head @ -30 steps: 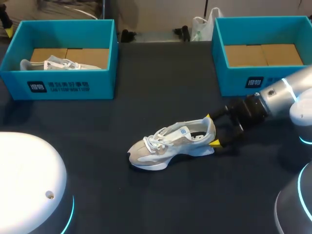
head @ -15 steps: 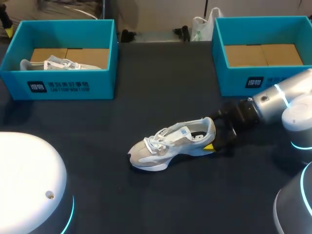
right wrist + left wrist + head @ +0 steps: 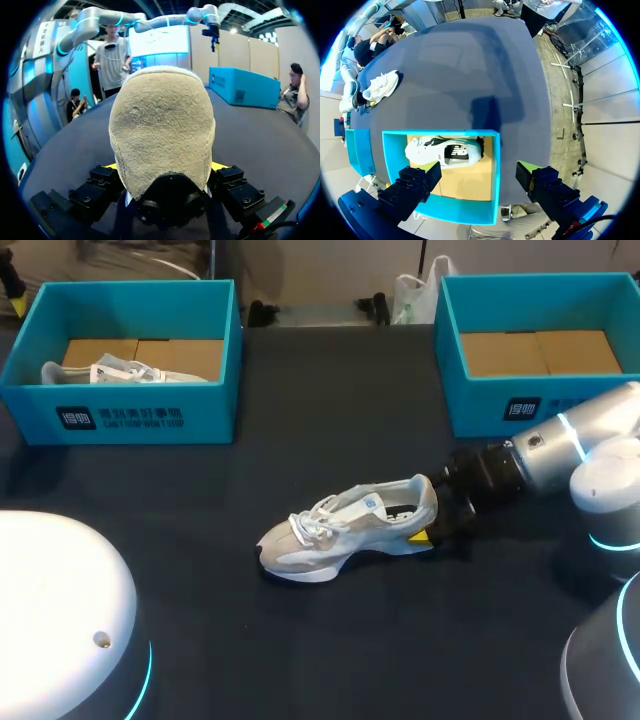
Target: Take the shoe out of the shoebox, open the shoe tongue, remove and reinsert the insole, then place the shoe into the shoebox
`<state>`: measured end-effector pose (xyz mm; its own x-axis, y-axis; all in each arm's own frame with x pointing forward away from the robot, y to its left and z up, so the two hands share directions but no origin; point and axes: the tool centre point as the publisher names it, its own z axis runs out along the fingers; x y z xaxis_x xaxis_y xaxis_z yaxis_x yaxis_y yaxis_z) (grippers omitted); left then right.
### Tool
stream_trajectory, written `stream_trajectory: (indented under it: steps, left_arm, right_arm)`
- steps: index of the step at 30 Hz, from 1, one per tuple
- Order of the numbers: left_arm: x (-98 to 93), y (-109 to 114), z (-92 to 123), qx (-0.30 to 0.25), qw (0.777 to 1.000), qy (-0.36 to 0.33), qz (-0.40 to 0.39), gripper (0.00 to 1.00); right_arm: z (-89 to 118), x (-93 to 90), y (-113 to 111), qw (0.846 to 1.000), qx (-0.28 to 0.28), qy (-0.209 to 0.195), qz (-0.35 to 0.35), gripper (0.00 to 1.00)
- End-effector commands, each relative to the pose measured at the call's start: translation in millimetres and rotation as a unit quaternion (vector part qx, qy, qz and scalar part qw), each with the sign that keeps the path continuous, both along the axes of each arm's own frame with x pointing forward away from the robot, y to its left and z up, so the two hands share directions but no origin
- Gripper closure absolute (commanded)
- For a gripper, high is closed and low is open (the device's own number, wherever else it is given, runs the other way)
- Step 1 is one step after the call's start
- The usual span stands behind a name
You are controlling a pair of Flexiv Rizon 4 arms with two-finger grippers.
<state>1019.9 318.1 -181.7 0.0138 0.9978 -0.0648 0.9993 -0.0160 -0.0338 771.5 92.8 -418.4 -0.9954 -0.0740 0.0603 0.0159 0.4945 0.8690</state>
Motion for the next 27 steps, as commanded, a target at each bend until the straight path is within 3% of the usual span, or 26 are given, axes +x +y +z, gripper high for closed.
stream_trajectory:
  steps: [1, 11, 27]
  left_arm:
    - [-0.7, 0, 1, 0.001, 1.000, 0.000, 0.000, 0.00]
    - [-0.7, 0, 1, 0.001, 1.000, 0.000, 0.000, 0.00]
    - [-0.7, 0, 1, 0.001, 1.000, 0.000, 0.000, 0.00]
  right_arm:
    - [11, -18.4, 0, 0.999, -0.014, -0.017, -0.045, 1.00]
    - [15, -31.8, -5, 0.993, -0.027, -0.033, -0.108, 1.00]
    - [-4, -34.3, -7, 0.992, -0.015, -0.036, -0.118, 1.00]
